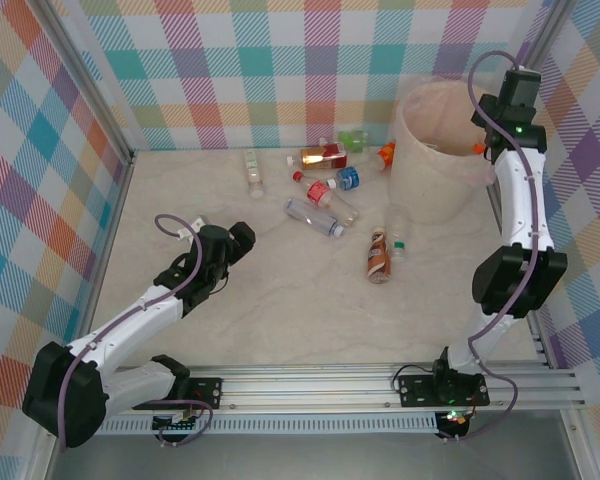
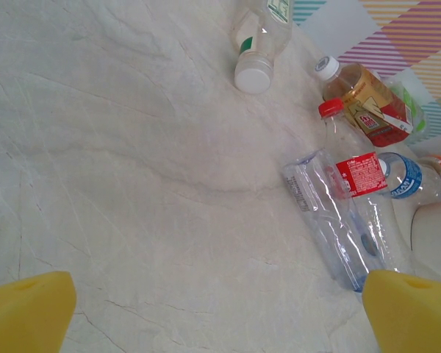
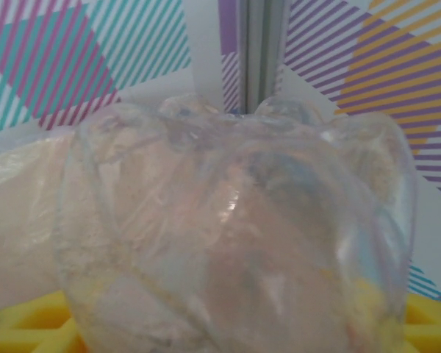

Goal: Put the plastic bottles in the bin

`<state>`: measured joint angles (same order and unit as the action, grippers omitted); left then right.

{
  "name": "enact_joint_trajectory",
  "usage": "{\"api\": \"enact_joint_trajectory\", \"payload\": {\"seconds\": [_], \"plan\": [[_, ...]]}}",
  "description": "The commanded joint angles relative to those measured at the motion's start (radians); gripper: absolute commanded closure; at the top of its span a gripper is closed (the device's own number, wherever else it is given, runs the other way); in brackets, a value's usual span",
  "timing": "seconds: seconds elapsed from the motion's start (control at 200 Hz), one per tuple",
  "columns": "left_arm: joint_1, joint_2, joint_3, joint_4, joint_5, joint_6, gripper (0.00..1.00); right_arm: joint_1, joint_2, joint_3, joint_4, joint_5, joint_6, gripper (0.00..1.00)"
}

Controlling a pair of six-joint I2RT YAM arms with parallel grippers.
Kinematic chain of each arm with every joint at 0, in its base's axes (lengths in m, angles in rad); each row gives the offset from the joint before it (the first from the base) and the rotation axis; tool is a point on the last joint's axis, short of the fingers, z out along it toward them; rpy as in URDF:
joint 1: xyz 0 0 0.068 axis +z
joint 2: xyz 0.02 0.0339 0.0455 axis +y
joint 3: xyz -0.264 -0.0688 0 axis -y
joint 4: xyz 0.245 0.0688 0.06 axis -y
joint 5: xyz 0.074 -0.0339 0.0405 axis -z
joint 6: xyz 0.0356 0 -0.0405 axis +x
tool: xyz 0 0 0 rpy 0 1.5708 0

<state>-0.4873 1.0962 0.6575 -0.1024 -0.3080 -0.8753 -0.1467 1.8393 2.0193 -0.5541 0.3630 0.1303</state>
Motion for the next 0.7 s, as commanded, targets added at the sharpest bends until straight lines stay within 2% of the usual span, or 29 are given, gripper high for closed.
{"api": "enact_joint_trajectory", "payload": {"seconds": [0.0, 0.16, 0.695], "plan": [[0.013, -0.002, -0.01, -0.004, -0.019, -0.013, 0.0, 0.002, 0.035, 0.073, -0.096, 0.081, -0.004, 0.29], [0.015, -0.003, -0.01, -0.005, -0.019, -0.013, 0.0, 0.002, 0.036, 0.085, -0.11, 0.076, 0.01, 0.24], [0.015, -0.001, -0.016, 0.002, -0.005, -0.017, 0.0, 0.004, -0.06, 0.008, -0.086, -0.041, 0.045, 0.18]]}}
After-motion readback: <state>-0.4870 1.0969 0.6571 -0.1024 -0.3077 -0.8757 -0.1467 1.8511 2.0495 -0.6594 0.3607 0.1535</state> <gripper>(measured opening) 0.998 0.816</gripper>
